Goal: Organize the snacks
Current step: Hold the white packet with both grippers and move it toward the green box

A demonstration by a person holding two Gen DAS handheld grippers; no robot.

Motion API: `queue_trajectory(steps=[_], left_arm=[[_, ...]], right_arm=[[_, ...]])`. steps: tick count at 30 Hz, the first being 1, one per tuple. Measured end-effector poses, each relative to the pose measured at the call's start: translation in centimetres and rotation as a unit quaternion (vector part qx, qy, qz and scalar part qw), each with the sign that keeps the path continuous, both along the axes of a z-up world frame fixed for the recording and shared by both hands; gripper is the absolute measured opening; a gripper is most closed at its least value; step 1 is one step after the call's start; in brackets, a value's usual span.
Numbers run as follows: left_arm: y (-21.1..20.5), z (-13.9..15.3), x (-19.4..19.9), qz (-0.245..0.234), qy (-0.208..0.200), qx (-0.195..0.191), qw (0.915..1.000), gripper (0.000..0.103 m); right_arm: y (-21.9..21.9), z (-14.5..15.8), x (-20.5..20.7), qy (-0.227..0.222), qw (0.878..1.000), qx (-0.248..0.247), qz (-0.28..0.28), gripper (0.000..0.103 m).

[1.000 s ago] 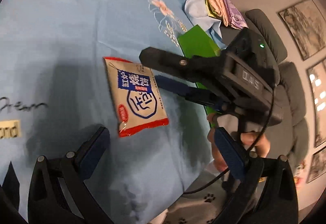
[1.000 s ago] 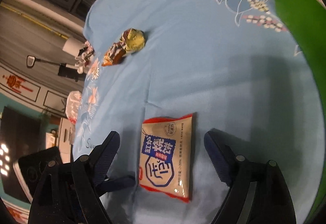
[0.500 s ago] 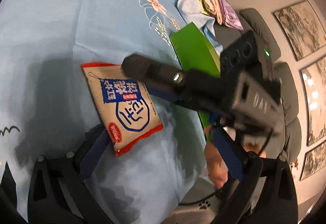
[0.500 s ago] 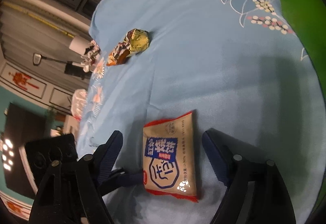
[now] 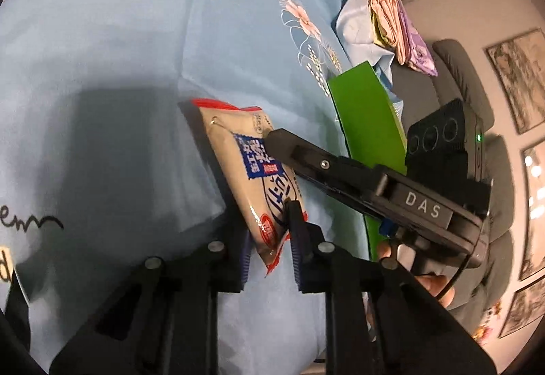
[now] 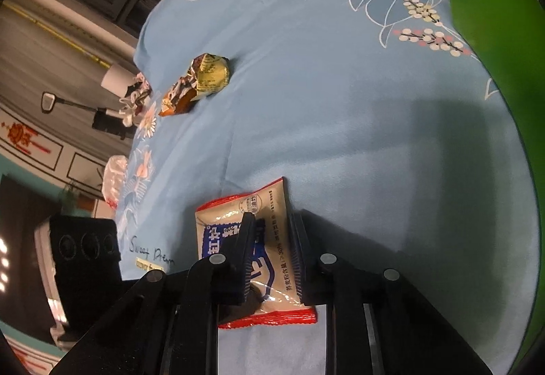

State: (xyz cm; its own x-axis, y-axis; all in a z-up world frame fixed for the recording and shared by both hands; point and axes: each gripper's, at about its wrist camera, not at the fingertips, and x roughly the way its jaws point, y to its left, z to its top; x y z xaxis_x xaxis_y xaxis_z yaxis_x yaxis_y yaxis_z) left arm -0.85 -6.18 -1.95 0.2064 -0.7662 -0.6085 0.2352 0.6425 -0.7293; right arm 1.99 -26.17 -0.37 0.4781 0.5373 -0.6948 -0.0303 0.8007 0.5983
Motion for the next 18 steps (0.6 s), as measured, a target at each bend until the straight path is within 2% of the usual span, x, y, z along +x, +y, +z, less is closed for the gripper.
queue_trajectory(steps=[4, 7, 9, 12, 15, 18], left_arm=[[0.2, 0.4, -0.2, 0.0, 0.009, 0.006, 0.9999, 0.02], [0.0, 2.0, -0.8, -0.006, -0.023, 0.016, 0.9996, 0.016], [-0.1, 3.6, -1.5, -0.017, -0.051, 0.013, 0.9985, 0.02], [-0.2, 5.6, -2.4, -0.022, -0.086, 0.022, 0.9959, 0.02], [-0.3, 5.5, -2.5, -0.025, -0.089, 0.018, 0.9955, 0.019], [-0.3, 4.8, -2.6, -0.031, -0.083, 0.018, 0.9959, 0.019]], right_arm=[[-0.5, 0.1, -0.3, -0.002, 1.0, 0.02, 0.0, 0.019], [-0.5, 0.9, -0.9, -0.016, 1.0, 0.014, 0.0, 0.017], [-0.4, 1.8, -1.4, -0.031, 0.999, 0.02, 0.007, 0.013], [-0.2, 3.9, -2.5, -0.067, 0.997, 0.021, 0.01, 0.012], [-0.1, 5.2, -3.2, -0.092, 0.996, 0.007, 0.009, 0.012], [-0.4, 4.4, -3.2, -0.078, 0.997, 0.017, 0.002, 0.012]])
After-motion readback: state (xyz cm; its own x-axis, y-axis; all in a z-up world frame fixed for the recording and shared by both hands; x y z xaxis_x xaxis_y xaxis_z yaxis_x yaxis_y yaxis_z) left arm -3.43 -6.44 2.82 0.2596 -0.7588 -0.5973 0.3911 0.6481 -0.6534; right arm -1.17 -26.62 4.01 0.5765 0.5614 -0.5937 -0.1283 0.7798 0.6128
